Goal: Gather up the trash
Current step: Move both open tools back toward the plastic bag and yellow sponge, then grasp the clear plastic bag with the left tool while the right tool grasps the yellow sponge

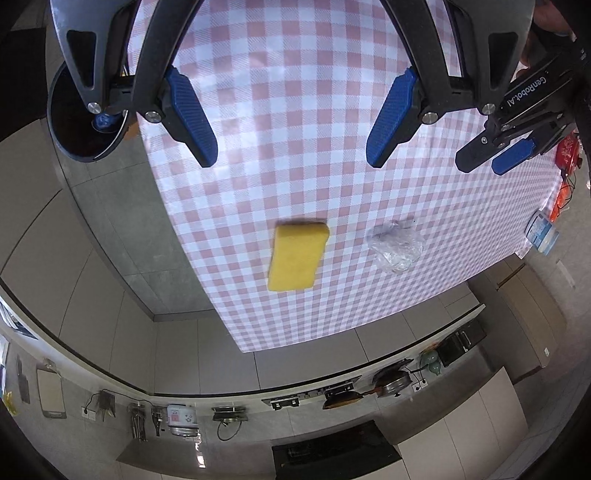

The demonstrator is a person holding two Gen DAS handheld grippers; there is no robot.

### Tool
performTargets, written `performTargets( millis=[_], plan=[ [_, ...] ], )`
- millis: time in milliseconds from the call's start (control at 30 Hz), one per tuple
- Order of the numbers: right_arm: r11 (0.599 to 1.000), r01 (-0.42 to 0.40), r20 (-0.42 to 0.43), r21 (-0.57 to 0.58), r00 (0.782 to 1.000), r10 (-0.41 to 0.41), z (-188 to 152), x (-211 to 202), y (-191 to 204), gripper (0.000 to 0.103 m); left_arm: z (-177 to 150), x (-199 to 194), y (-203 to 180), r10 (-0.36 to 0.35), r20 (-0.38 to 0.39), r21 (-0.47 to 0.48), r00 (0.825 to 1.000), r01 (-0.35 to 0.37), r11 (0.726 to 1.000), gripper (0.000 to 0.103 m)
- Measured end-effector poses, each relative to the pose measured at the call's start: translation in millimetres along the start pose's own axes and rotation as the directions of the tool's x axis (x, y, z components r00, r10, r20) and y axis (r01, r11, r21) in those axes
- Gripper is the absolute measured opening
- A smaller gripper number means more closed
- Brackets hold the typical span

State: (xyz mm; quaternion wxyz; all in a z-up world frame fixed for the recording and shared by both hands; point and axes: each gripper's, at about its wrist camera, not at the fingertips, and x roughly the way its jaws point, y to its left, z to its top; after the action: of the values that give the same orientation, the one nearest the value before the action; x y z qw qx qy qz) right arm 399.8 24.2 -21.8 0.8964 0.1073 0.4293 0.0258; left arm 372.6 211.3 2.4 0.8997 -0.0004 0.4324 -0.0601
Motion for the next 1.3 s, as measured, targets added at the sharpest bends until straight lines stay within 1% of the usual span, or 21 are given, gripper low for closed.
performTargets(
  millis=[233,300,400,567,767,900,967,1167,1233,1300],
  plan=[
    [1.0,0.004,-0.01,-0.003,1.0,-0.004,20.0,25.3,10.6,0.084,22.6,25.0,8.3,-0.012,-0.01,0.023,1.0,0.012,1.0,0.075],
    [1.0,0.011,-0.014,-0.007,1.0,-0.011,30.0,38.6,13.9,0.084,29.5,33.4,7.4,-0.02,-0.006,0.035,1.0,0.02,0.999,0.075],
    [1.0,0.022,-0.026,-0.003,0.999,-0.022,43.4,58.1,14.9,0.085,40.2,50.8,7.0,-0.041,-0.019,0.041,0.999,0.041,0.998,0.075],
    [0.999,0.039,-0.044,0.008,0.998,-0.039,61.7,91.7,13.3,0.085,58.3,75.8,4.0,-0.044,-0.018,0.061,0.999,0.045,0.997,0.075],
    [0.998,0.059,-0.066,0.025,0.996,-0.058,80.5,127.1,9.4,0.085,78.3,99.7,4.9,-0.061,-0.011,0.051,0.998,0.062,0.997,0.075],
    [0.997,0.073,-0.08,0.023,0.994,-0.071,88.3,146.5,8.9,0.085,85.9,113.6,4.5,-0.056,-0.014,0.05,0.998,0.057,0.997,0.075],
    [0.997,0.076,-0.088,0.028,0.993,-0.073,90.1,153.6,7.2,0.085,89.0,123.5,4.5,-0.055,-0.028,0.053,0.998,0.057,0.997,0.075],
    [0.996,0.088,-0.115,0.029,0.99,-0.084,92.5,173.9,5.2,0.085,87.2,141.2,4.3,-0.058,-0.043,0.06,0.997,0.061,0.996,0.075],
    [0.995,0.094,-0.104,0.022,0.99,-0.092,92.9,176.7,6.5,0.085,85.4,143.8,5.6,-0.067,-0.048,0.056,0.997,0.07,0.996,0.071],
    [0.995,0.095,-0.095,0.001,0.991,-0.095,92.9,179.0,9.5,0.085,83.3,145.7,7.3,-0.067,-0.053,0.052,0.996,0.069,0.996,0.05]
  ],
)
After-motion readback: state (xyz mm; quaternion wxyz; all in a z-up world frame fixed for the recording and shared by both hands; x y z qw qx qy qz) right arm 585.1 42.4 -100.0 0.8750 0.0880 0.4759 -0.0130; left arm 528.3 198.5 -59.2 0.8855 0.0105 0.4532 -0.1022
